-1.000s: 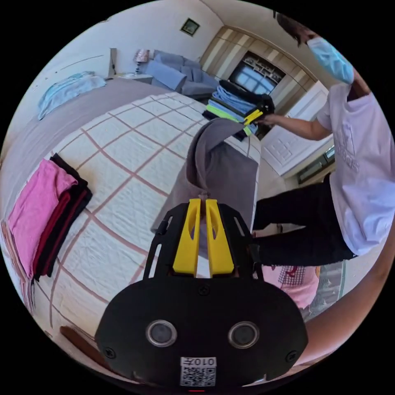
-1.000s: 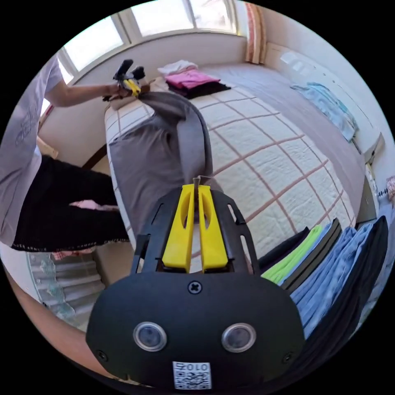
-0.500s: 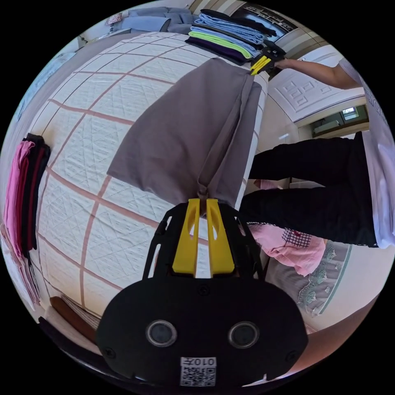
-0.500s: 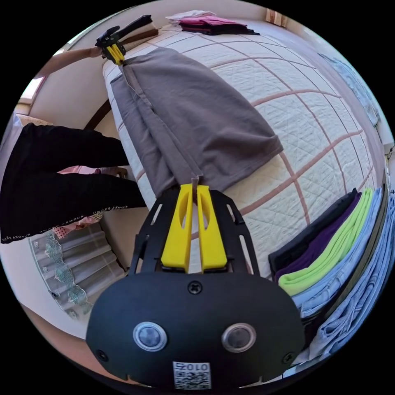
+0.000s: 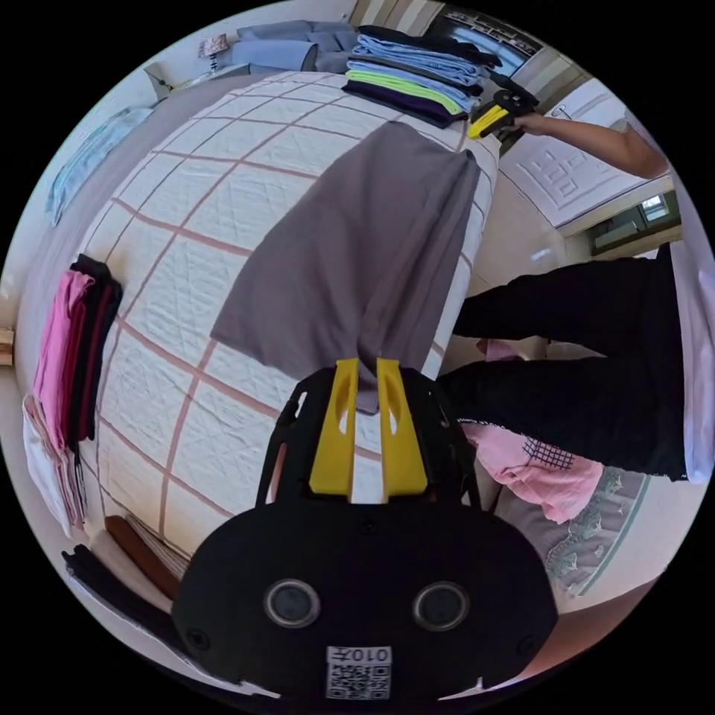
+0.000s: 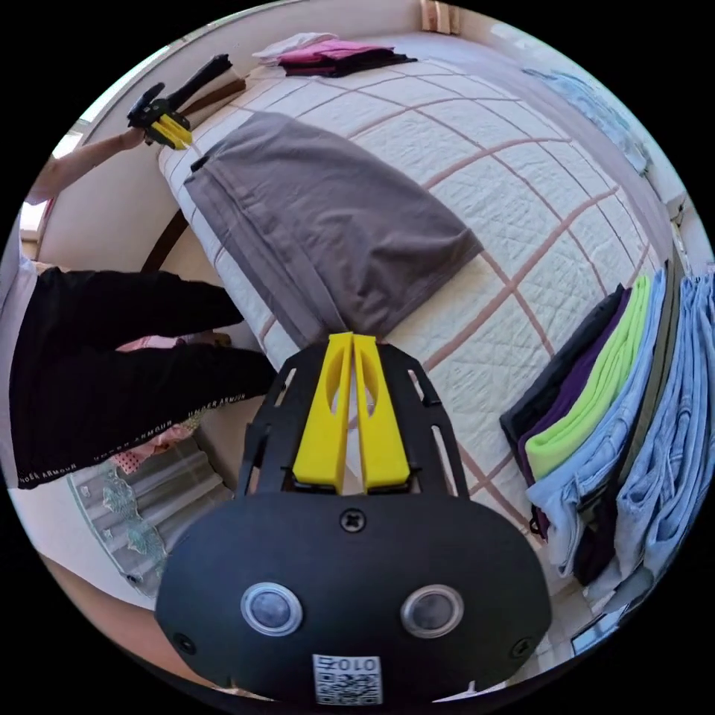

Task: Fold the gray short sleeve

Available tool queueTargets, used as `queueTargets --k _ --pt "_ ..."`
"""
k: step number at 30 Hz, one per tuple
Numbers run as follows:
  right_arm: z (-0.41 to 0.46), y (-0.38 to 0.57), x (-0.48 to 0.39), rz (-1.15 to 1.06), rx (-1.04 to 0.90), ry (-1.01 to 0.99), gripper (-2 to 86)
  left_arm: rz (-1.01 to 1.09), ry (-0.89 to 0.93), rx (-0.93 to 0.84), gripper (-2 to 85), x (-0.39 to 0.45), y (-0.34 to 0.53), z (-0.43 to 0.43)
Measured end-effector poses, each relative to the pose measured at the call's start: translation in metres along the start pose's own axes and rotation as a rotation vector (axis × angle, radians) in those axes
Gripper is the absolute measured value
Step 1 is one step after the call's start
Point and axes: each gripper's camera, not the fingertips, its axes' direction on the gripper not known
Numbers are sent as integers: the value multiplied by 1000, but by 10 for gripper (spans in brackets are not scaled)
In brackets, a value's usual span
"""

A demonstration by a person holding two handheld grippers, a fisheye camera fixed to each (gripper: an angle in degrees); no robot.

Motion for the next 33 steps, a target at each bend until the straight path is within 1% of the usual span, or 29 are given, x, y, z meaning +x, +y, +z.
queueTargets --k 1,3,5,6,7,9,11,14,17,19,21,23,25,26,28,29,30,31,32,33 --pt "-4 -10 -3 18 87 2 25 3 -16 15 40 1 -6 -1" --pt "-1 -31 -11 17 175 -8 34 3 -61 20 46 2 -30 8" --pt "12 -55 -18 -5 207 -57 44 -6 -75 8 49 1 -43 22" --pt "24 -70 -22 -25 214 -122 49 -14 -47 2 51 0 -47 31" --pt "38 -83 -27 -45 206 -186 53 -21 -33 -4 51 0 -48 36" --pt "59 -98 -37 -109 159 -242 56 -25 -9 -32 51 4 -45 49" --pt "76 -106 -46 -152 115 -226 59 -7 -12 -37 48 9 -40 51" --pt "94 -108 -47 -149 96 -236 58 13 -9 -44 43 13 -29 50" --pt "101 -102 -50 -168 47 -267 49 35 9 -68 38 15 -17 50" --pt "100 -89 -63 -258 -17 -389 35 55 29 -91 36 18 -9 52" --pt "103 -75 -76 -330 -93 -451 31 82 79 -134 35 20 3 58" --pt "102 -61 -87 -370 -105 -448 30 96 120 -156 36 21 12 60" --pt "95 -49 -86 -316 -36 -393 33 86 127 -161 39 20 19 60" --pt "93 -47 -83 -289 -13 -372 35 56 122 -121 42 16 22 53" --pt "81 -44 -61 -142 101 -224 53 -47 95 -37 49 1 24 39" --pt "77 -43 -53 -92 130 -181 60 -177 37 -10 56 -17 28 32" --pt "72 -40 -33 25 170 -97 76 -317 -4 23 62 -38 35 25" --pt "69 -36 -8 154 183 -25 89 -383 -13 46 66 -49 40 22" --pt "68 -33 4 212 191 3 95 -508 -21 96 72 -70 51 18" --pt "67 -26 29 315 210 43 101 -617 -9 151 78 -91 65 17"
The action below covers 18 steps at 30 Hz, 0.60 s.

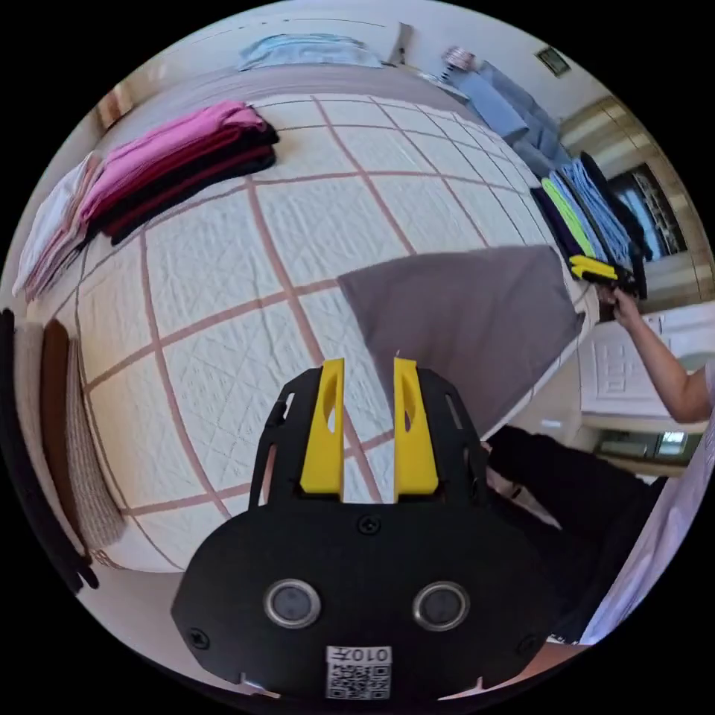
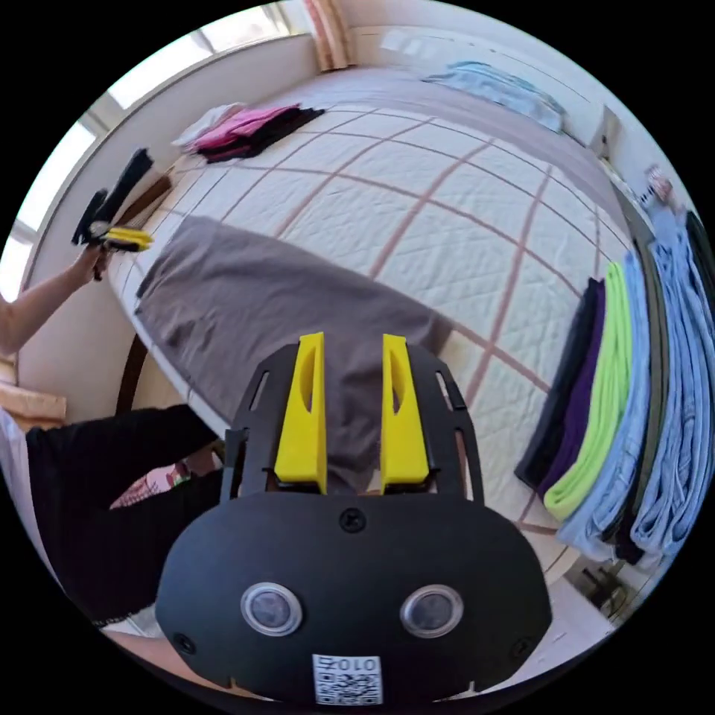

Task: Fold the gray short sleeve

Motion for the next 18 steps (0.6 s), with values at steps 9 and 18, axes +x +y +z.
queueTargets --k 9,18 --pt "64 6 124 408 25 -332 89 -407 383 181 76 -101 -16 45" --pt "89 49 143 582 164 -579 52 -410 523 202 5 -93 -29 78"
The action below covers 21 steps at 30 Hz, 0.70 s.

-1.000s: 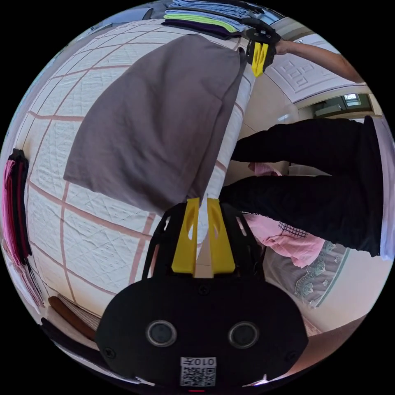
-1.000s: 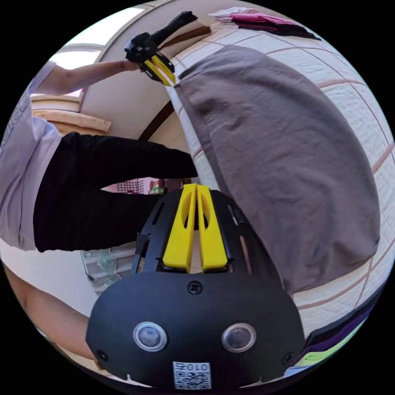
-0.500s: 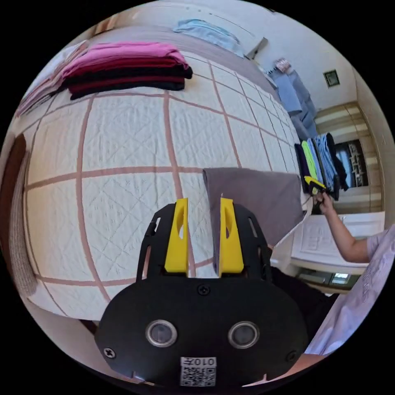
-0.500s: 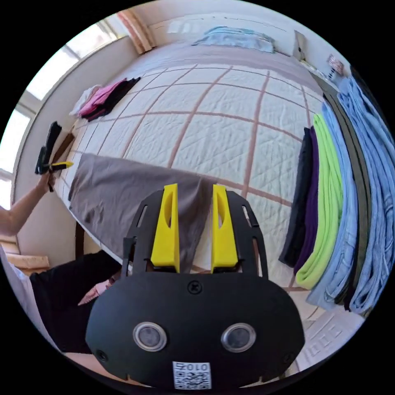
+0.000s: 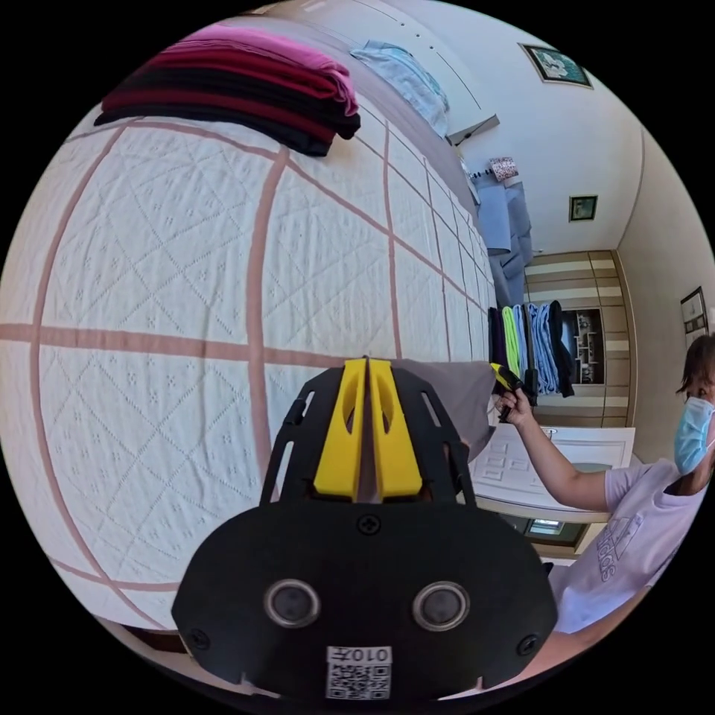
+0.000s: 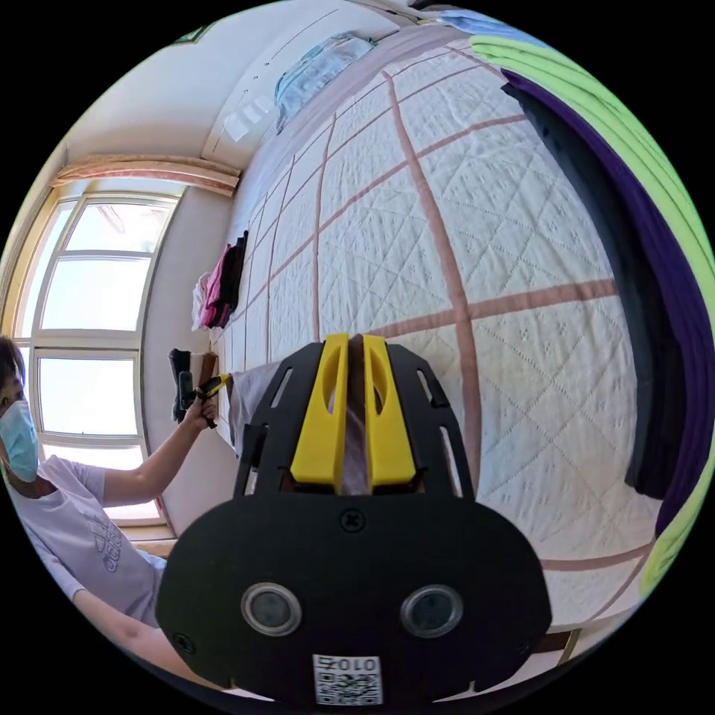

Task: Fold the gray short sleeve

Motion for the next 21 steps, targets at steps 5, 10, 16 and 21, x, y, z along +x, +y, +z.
queueTargets --k 5,10,16,21 --pt "-6 13 0 -5 32 30 41 -26 -83 58 -1 -3 14 -9" --pt "8 14 -12 -21 81 296 28 -25 -188 49 -2 -2 17 3" --pt "19 20 -16 7 119 351 25 -87 -184 68 0 2 28 36" --pt "-8 51 -47 -50 303 495 26 -73 -308 188 1 31 59 17"
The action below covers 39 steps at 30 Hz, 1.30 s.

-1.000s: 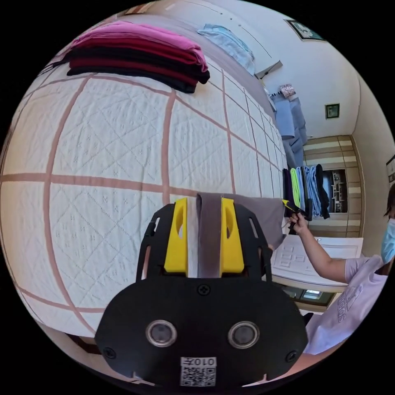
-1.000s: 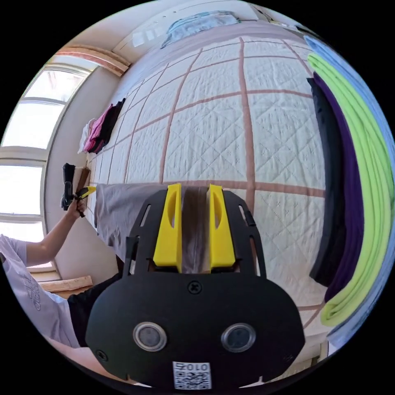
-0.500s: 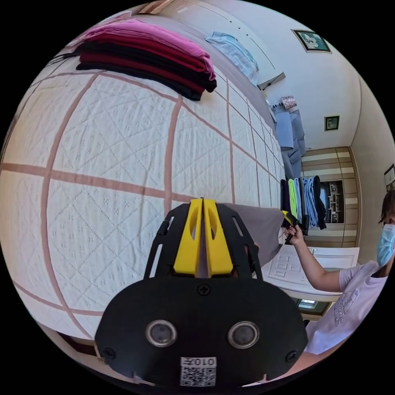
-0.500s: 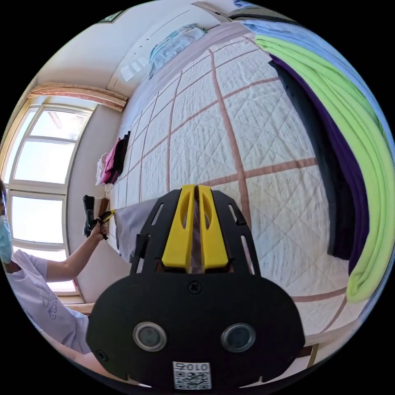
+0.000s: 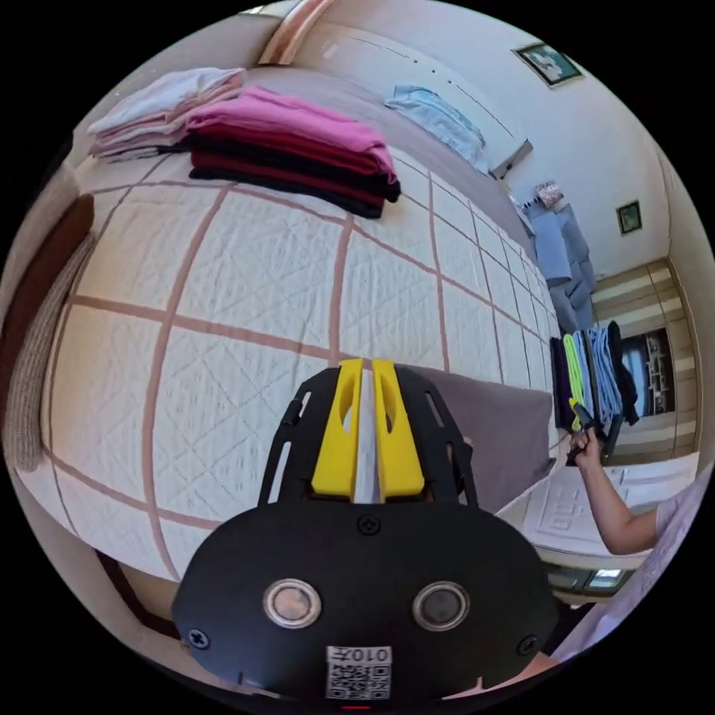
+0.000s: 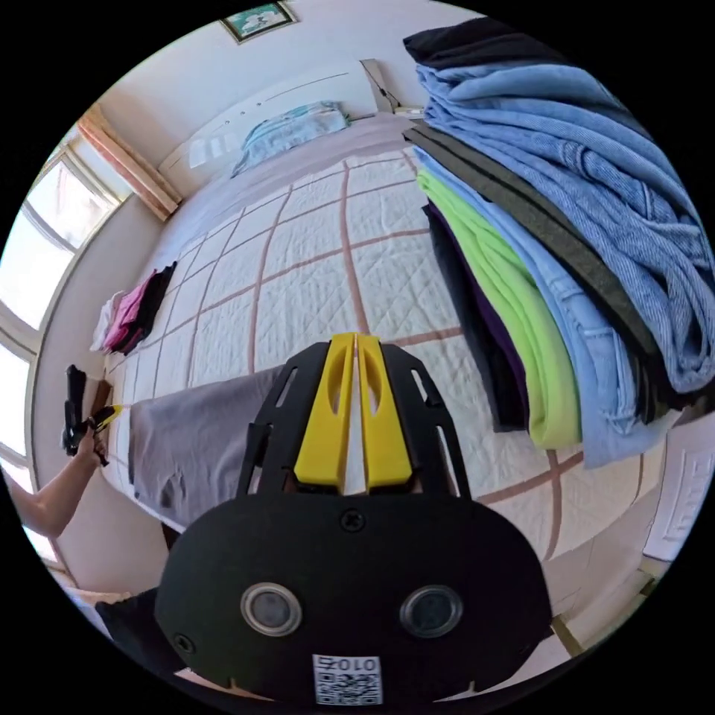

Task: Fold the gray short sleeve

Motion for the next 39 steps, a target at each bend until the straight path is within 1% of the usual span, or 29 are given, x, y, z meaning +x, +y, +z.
queueTargets --k 1,2,3,4,6,9,11,13,15,17,19,20,22,23,25,27,29,34,37,39 --pt "-5 8 -8 -66 -42 -63 23 29 -14 13 1 8 5 -4" --pt "-7 13 -13 -99 -68 -78 22 130 -44 9 0 33 15 -8" --pt "-10 28 -23 -159 -112 -69 20 258 -69 -30 -1 63 28 -4" --pt "-10 45 -32 -204 -158 -51 19 327 -75 -57 -1 80 37 0" --pt "-5 68 -40 -235 -230 -44 18 560 -6 -186 -2 139 77 28" --pt "15 91 -52 -309 -389 -25 20 659 122 -332 -1 190 128 69" --pt "24 97 -56 -356 -494 -7 22 697 159 -396 -1 214 154 91" --pt "37 108 -53 -405 -704 123 26 734 170 -470 0 234 174 112" --pt "37 117 -46 -440 -754 185 30 749 146 -550 3 252 196 133" --pt "26 115 -36 -396 -690 146 35 769 143 -546 9 266 206 138" --pt "12 105 -20 -261 -557 -55 56 853 93 -485 20 291 215 135" --pt "10 103 -15 -217 -519 -115 62 932 46 -442 31 313 223 135" --pt "18 107 9 4 -441 -292 81 1048 9 -393 46 349 237 140" --pt "22 111 15 54 -434 -321 84 1111 -8 -367 55 372 247 147" --pt "35 131 38 249 -381 -406 93 1193 -20 -337 69 404 263 159" --pt "39 141 48 334 -349 -454 94 1282 -21 -287 87 445 285 172" --pt "41 146 51 353 -351 -449 88 1341 -9 -255 97 472 302 181" --pt "34 140 60 373 -339 -559 48 1443 -41 -255 115 519 345 214" --pt "23 125 61 335 -387 -647 44 1503 -94 -232 117 541 366 228" --pt "14 117 62 325 -390 -707 43 1535 -160 -172 110 559 380 231"
